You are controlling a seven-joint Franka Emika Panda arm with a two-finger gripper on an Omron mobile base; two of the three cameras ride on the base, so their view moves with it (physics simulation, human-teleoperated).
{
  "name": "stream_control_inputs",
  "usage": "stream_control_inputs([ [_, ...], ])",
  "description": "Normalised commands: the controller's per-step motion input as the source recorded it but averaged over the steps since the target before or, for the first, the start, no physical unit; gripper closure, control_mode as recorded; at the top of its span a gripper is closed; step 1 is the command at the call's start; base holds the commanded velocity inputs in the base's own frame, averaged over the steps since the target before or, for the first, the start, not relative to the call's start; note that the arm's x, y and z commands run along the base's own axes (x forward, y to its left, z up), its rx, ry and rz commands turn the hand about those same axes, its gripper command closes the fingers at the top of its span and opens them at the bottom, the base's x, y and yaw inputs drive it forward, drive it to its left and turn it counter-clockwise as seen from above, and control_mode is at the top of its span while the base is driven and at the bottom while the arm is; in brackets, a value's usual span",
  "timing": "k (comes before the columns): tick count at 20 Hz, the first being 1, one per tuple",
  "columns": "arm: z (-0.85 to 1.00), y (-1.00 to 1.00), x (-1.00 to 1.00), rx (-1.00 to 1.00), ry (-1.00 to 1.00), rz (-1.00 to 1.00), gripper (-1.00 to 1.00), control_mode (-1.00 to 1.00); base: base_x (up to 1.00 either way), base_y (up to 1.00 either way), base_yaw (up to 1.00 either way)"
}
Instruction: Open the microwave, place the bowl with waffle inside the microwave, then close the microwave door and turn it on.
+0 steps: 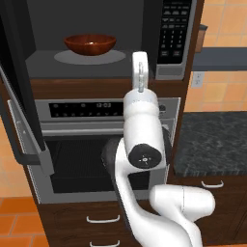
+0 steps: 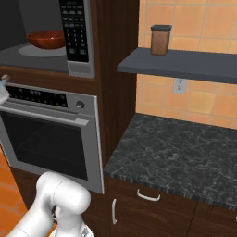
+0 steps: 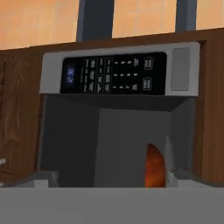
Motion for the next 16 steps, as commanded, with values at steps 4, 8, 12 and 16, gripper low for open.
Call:
stream_control_inputs([
  [4, -0.69, -0.22, -0.45, -0.41, 0.15, -0.22, -1.00, -1.00, 0.00, 0.00, 0.00],
  [8, -0.84, -0.37, -0.11, -0.45, 0.04, -0.18, -1.00, -1.00, 0.00, 0.00, 0.00],
  [12, -0.89, -0.14, 0.00, -0.43, 0.00, -0.15, -1.00, -1.00, 0.00, 0.00, 0.00],
  [16, -0.74, -0.28, 0.19, -0.34, -0.03, -0.16, -1.00, -1.00, 0.00, 0.00, 0.00],
])
